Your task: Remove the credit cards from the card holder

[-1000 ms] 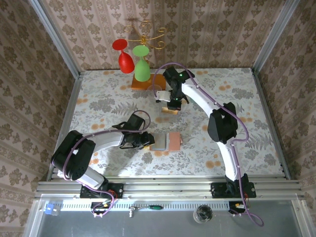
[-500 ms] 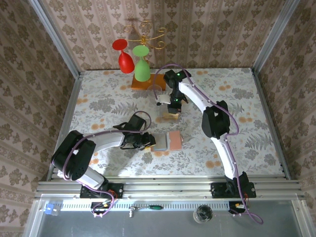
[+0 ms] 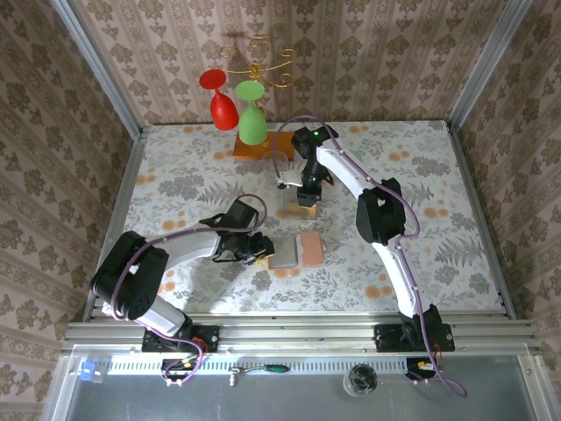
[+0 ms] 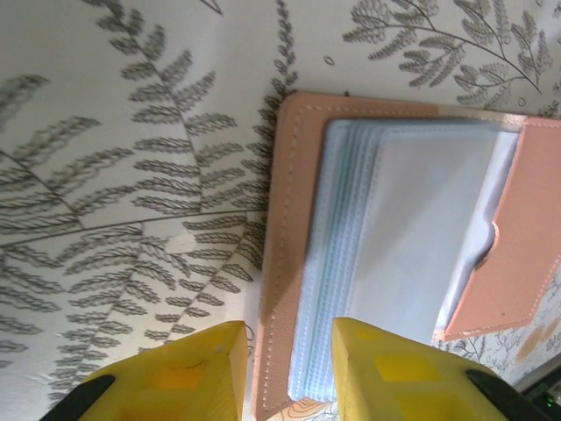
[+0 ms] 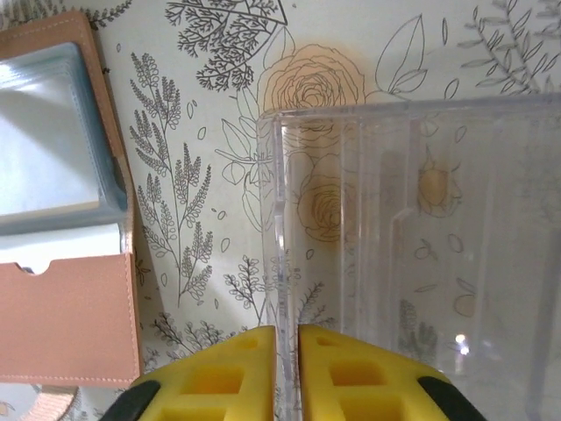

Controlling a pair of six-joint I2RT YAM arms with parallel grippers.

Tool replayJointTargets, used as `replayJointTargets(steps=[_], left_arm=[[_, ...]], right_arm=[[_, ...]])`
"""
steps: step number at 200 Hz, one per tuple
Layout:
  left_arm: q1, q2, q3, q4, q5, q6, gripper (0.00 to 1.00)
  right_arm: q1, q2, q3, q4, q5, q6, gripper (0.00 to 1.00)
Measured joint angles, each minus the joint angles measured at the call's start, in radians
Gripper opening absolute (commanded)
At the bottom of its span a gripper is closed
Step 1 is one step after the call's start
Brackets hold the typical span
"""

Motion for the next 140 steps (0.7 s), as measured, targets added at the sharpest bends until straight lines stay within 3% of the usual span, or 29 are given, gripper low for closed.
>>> replayJointTargets(steps=[57,140], left_arm=[[0.014,0.018,0.002,-0.006,-0.003,0.001,0.31],[0.041,0.028,0.003,0.012,-0.001,0.030,0.30]], right_arm=[[-0.008,0.009,0.019,0.010,0.002,0.013,0.24],[-0.033,-0.086,0.001,0.121,0.032,0.138,0.23]])
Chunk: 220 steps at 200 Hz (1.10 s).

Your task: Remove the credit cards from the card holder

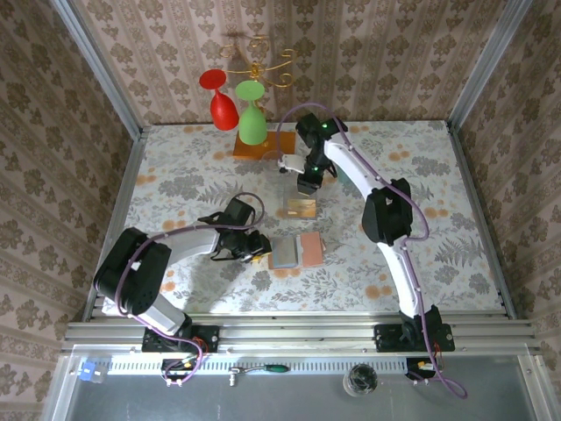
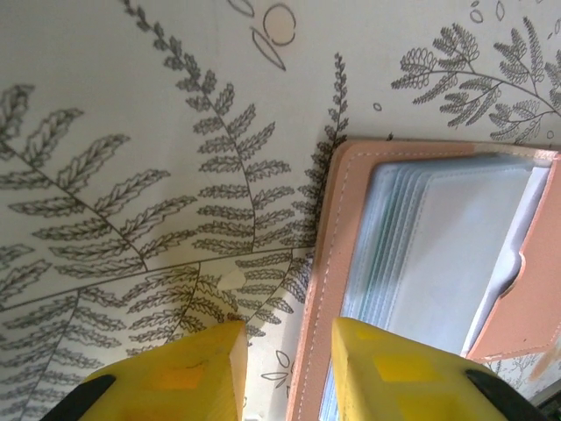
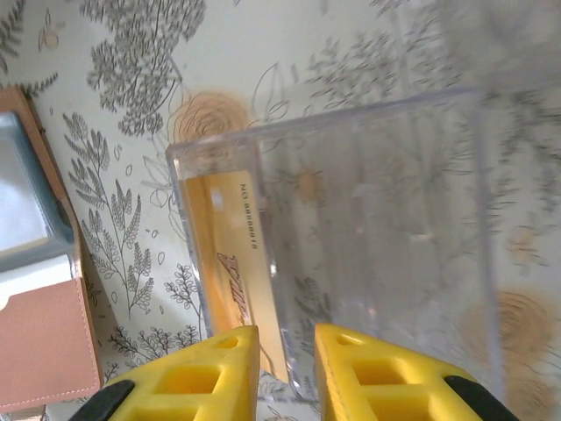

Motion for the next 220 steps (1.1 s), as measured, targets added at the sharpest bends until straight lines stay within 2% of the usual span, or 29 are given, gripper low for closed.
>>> replayJointTargets(steps=[27,54,82,142,179,220], left_arm=[[0.011,0.013,0.000,0.031,0.003,0.012,0.27],[0.028,0.019,0.000,0.048,0.010,0.031,0.24],[0.054,0.035,0.001,0.070,0.030,0.053,0.18],[0.079,0.082,0.017,0.095,0.084,0.077,0.16],[0.080,0.093,0.027,0.096,0.094,0.090,0.16],[0.079,0.094,0.028,0.098,0.097,0.098,0.16]], right_arm=[[-0.002,-0.104,-0.119,0.095,-0.013,0.092,0.22],[-0.001,-0.221,-0.312,0.240,-0.044,0.232,0.22],[0.003,-0.353,-0.554,0.416,-0.061,0.431,0.23],[0.037,-0.634,-0.983,0.715,-0.078,0.865,0.27],[0.116,-0.750,-1.159,0.812,-0.077,1.073,0.27],[0.235,-0.819,-1.246,0.859,-0.034,1.209,0.25]])
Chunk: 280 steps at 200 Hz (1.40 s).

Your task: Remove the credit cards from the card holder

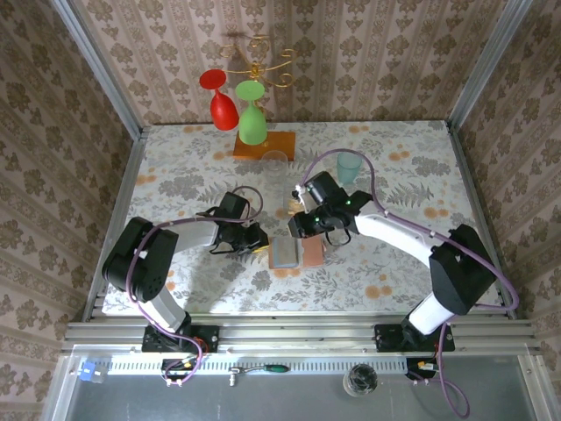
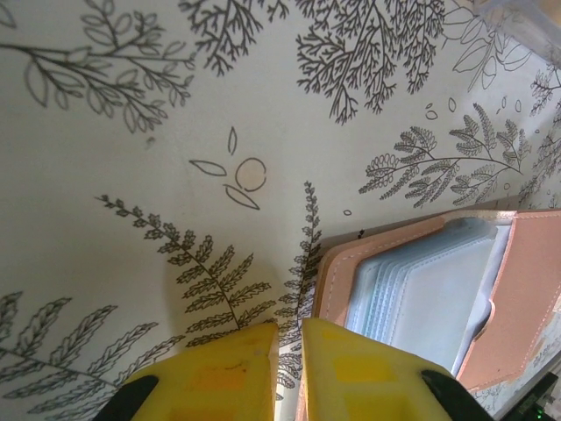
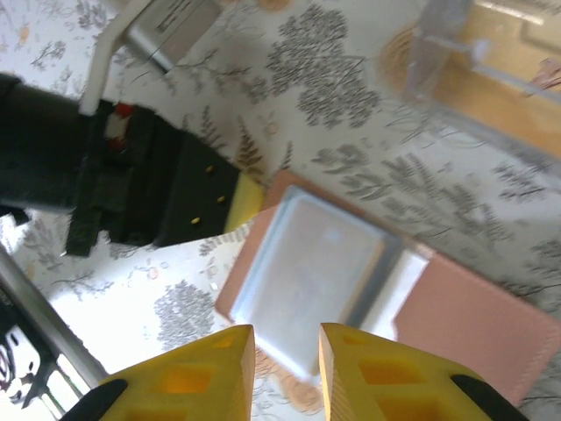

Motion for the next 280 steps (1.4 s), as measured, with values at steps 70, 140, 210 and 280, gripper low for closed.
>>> replayJointTargets(steps=[70,140,210,280], left_arm=[[-0.001,0.017,0.029,0.000,0.001,0.015,0.18],[-0.014,0.011,0.036,0.001,-0.005,0.022,0.18],[-0.074,-0.070,0.014,0.002,-0.047,-0.001,0.10],[-0.094,-0.076,-0.029,0.020,-0.066,-0.039,0.05]], right_arm=[[0.035,-0.085,-0.147,0.080,0.075,0.209,0.23],[0.036,-0.059,-0.178,0.102,0.063,0.359,0.27],[0.036,-0.002,-0.178,0.155,0.025,0.414,0.36],[0.036,0.040,-0.178,0.196,-0.015,0.425,0.29]])
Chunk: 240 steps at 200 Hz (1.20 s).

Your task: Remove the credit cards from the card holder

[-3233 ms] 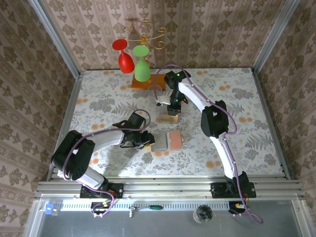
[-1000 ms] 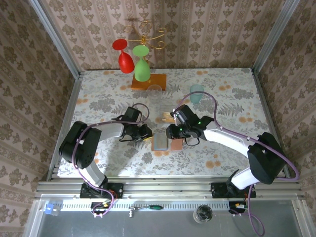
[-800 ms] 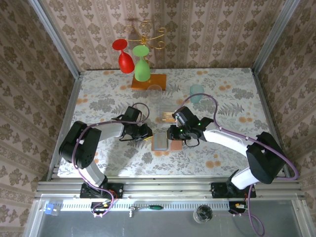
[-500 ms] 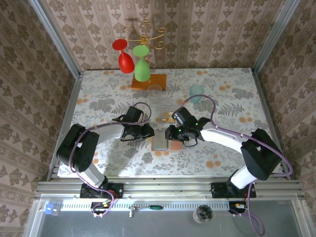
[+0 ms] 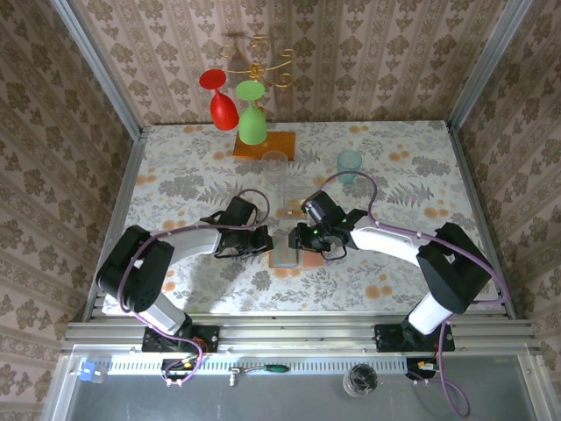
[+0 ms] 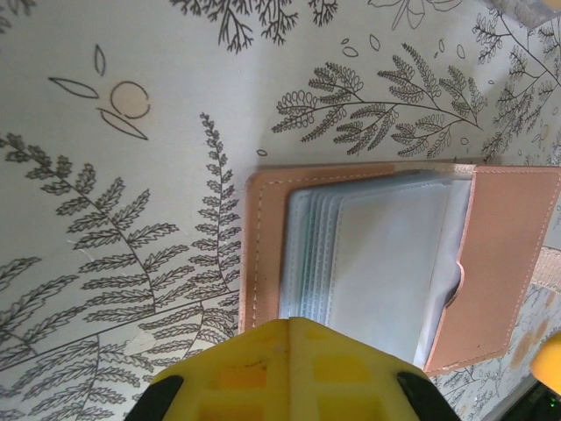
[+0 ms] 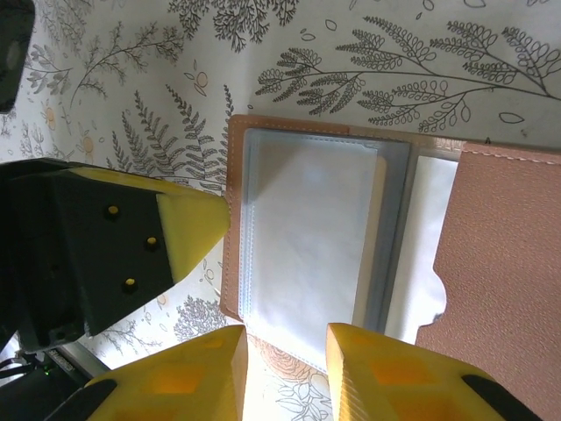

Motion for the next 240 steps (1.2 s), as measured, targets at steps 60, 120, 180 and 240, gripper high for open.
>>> replayJointTargets(steps=[60,120,180,240], left_arm=[[-0.001,0.019,0.000,0.000,-0.006,-0.003,0.04],[0.000,0.029,0.000,0.000,-0.007,-0.002,0.03],[0.000,0.029,0.000,0.000,-0.015,-0.002,0.03],[0.001,0.029,0.000,0.000,-0.021,-0.002,0.03]], right_arm=[[0.000,0.052,0.001,0.010,-0.014,0.001,0.27],[0.000,0.079,0.001,0.043,-0.039,0.018,0.21],[0.000,0.109,0.006,0.062,-0.045,0.019,0.21],[0.000,0.122,0.006,0.082,-0.045,0.023,0.21]])
